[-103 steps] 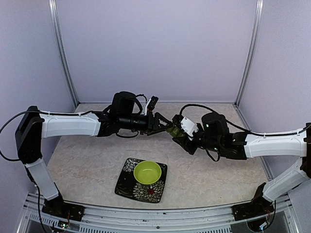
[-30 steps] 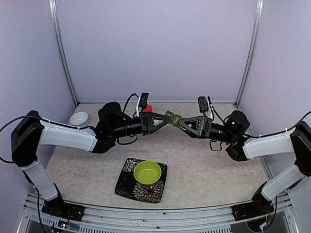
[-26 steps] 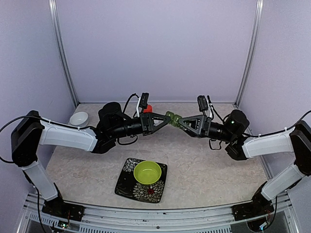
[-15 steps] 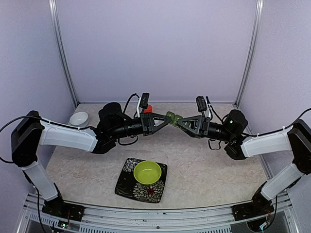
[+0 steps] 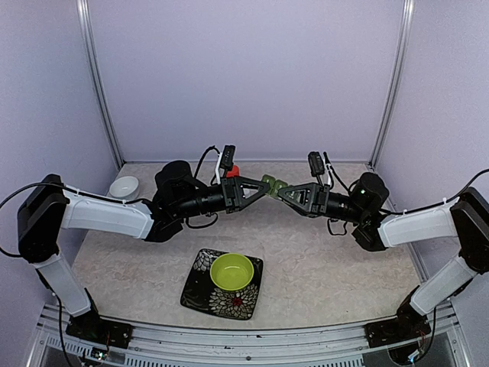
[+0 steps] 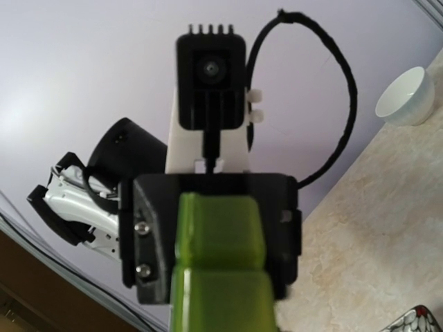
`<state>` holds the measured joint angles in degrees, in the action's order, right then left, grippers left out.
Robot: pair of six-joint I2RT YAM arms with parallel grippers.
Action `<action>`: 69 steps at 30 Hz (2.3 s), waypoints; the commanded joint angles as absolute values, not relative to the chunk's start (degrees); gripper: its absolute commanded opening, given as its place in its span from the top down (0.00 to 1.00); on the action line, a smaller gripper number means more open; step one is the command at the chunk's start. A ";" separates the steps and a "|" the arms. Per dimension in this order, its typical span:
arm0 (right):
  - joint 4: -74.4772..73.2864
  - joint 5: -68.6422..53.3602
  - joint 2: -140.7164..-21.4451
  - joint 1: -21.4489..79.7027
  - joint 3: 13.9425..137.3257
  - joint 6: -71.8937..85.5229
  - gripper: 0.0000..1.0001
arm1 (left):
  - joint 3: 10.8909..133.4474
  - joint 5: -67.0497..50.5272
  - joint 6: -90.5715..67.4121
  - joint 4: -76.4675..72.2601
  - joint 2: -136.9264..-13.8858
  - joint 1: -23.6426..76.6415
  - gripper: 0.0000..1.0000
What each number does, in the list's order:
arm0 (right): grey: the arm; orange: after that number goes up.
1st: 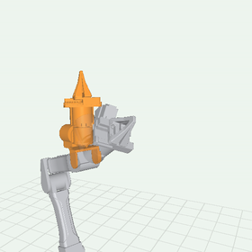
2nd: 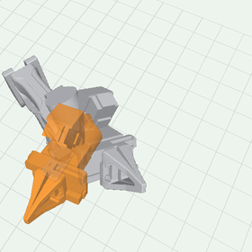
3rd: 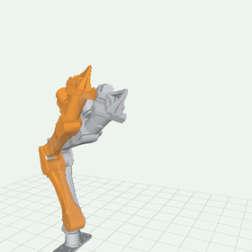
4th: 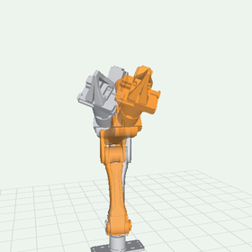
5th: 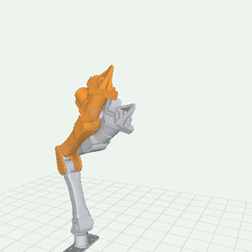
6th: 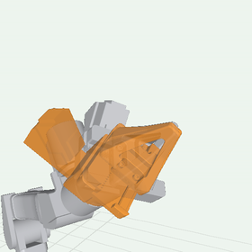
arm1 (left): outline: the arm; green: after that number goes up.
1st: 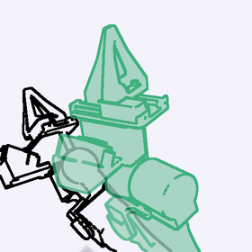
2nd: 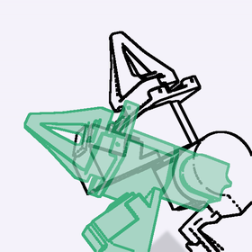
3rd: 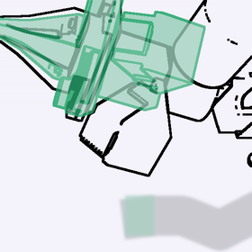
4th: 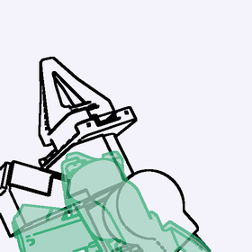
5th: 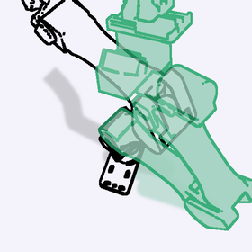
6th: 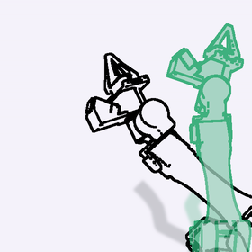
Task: Sort the pills into containers
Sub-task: Pass from the left arm to the right, then open the lid of the pill container.
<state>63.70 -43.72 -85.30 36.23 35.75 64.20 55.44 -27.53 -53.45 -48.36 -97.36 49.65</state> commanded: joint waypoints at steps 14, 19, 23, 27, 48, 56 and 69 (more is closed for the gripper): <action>61.02 -48.44 -81.69 36.30 37.55 66.70 0.91 | 49.85 -22.50 -29.16 -39.63 -86.37 47.50 0.01; 54.12 -50.22 -80.34 36.30 38.57 68.41 0.91 | 44.04 -21.78 -12.27 -41.28 -81.30 47.46 0.01; 52.31 -52.43 -80.57 36.30 39.43 72.95 0.91 | 39.25 -26.47 -1.47 -45.51 -80.13 47.54 0.01; 51.44 -54.18 -80.85 36.30 39.48 77.21 0.91 | 39.26 -27.06 8.69 -42.38 -80.67 49.27 0.01; 47.03 -62.06 -87.59 40.17 42.45 80.01 0.91 | 42.53 -27.16 29.29 -42.79 -85.86 51.86 0.09; 48.72 -63.03 -89.30 40.25 42.41 81.02 0.92 | 42.97 -31.13 30.62 -43.69 -86.35 52.02 0.25; 50.97 -63.43 -90.90 40.25 42.93 82.69 0.93 | 43.54 -32.69 31.58 -40.35 -86.84 52.11 0.41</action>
<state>48.36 -62.13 -90.32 39.66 41.39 81.93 42.46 -31.51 31.24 -40.93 -86.26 51.59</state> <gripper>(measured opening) 0.240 0.590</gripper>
